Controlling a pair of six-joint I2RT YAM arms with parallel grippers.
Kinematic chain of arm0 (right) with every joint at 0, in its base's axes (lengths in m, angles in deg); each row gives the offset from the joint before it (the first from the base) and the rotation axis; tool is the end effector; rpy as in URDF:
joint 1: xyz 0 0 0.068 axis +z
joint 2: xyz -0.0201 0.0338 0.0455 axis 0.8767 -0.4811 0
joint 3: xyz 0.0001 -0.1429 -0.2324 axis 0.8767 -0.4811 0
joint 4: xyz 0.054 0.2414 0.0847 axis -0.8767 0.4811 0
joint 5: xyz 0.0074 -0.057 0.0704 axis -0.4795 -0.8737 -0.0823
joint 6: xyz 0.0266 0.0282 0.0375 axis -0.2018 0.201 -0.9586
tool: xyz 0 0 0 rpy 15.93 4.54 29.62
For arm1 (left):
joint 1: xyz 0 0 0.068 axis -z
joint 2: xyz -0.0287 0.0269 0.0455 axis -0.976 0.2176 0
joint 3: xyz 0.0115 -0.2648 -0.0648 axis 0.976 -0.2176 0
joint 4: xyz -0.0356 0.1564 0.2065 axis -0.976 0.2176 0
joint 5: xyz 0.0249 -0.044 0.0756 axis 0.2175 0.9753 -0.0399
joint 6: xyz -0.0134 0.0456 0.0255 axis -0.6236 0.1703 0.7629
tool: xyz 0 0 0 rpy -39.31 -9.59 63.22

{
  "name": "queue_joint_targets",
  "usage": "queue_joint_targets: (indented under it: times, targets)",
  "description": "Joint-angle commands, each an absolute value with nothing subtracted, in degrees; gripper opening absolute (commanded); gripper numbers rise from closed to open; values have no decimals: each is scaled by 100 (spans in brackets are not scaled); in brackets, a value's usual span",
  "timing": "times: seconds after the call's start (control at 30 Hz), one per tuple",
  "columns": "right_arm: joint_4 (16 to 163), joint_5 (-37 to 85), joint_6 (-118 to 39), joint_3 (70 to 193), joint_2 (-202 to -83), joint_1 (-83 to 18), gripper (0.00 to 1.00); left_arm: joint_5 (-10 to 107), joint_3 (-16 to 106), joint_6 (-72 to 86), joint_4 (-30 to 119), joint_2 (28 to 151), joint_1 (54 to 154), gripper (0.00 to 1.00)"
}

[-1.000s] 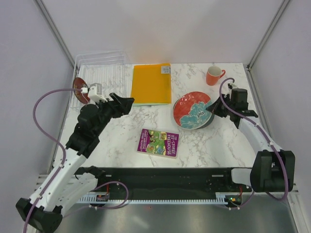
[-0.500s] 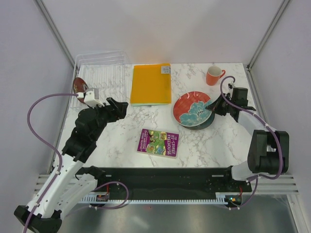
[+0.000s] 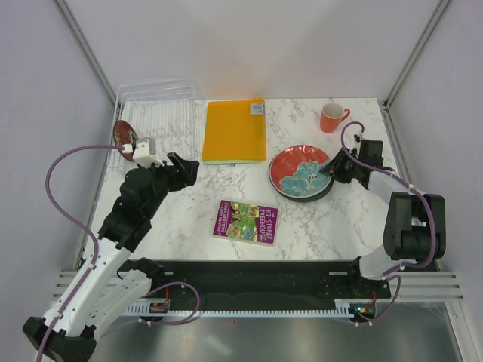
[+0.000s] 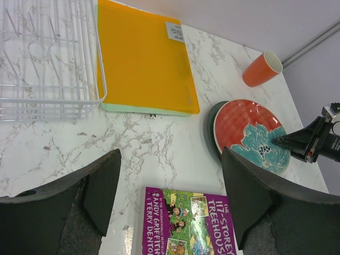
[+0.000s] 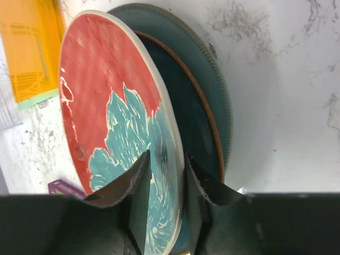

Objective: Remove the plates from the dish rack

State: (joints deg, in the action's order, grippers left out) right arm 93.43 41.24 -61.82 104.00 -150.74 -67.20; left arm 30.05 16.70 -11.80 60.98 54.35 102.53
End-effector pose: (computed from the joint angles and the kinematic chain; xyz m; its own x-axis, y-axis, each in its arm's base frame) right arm 0.3145 -0.0175 0.1868 -0.7197 0.5142 -0.4666 0.1630 0.7784 0.6063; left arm 0.1531 -0.0648 0.3380 -0.2795 -0.4171 -0.8648 0.1384 0.8738 -0.4662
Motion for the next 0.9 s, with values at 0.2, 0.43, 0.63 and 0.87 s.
queue_joint_targets:
  times: [0.2, 0.43, 0.63, 0.87]
  targets:
    - [9473, 3724, -5814, 10450, -14984, -6731, 72, 3038, 1681, -1009, 6016, 5508, 10230, 82]
    - [10246, 3119, -5401, 10705, -14870, -6731, 81, 2276, 1838, -658, 6191, 5473, 10230, 84]
    - [10704, 2476, -5260, 10864, -14738, -6713, 86, 1702, 2383, -60, 6332, 5842, 10230, 89]
    - [10933, 2309, -5129, 10987, -14905, -6555, 86, 1702, 2481, -94, 6350, 6000, 10239, 89]
